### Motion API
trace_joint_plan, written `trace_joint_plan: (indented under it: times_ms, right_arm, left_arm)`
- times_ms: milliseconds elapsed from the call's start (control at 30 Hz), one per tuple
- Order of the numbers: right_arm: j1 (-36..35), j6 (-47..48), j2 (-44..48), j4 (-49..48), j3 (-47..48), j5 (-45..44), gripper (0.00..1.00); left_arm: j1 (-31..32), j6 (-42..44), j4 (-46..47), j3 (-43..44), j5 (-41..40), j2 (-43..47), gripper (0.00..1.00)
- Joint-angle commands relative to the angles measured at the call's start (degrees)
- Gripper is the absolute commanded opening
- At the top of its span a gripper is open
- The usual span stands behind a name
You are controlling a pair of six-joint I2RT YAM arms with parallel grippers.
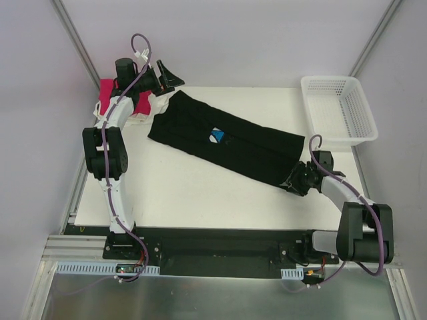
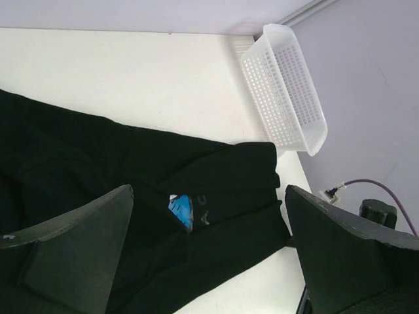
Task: Fold and stack the t-shirts
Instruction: Rotate the tshirt 90 degrees
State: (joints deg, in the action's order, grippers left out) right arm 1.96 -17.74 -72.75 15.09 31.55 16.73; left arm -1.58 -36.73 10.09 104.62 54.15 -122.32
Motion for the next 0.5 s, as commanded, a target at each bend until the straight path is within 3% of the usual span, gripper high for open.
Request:
trace_joint_plan:
  times_ms: [0, 167, 400, 467]
  right_arm:
    - [0.33, -0.19, -1.69, -4.01, 0.97, -0.91, 0.41]
    - [0.33, -0.28, -3.45, -6.30, 1.06, -0.91, 0.29]
    - [0.33, 0.59, -4.59, -7.09, 0.62, -0.12, 0.01]
    - [0.33, 0.95, -4.24, -7.01, 0.18, 0.49, 0.01]
  left_arm:
    - [-0.26, 0.69, 1.78, 2.34, 2.45, 3.23, 0.99]
    - [-0.44, 1.57, 0.73, 2.17, 2.54, 3.67, 0.99]
    - [-0.61, 2.63, 0.02, 2.08, 2.36, 3.76, 0.99]
    - [-0.61, 2.63, 0.02, 2.08, 2.45, 3.41, 0.99]
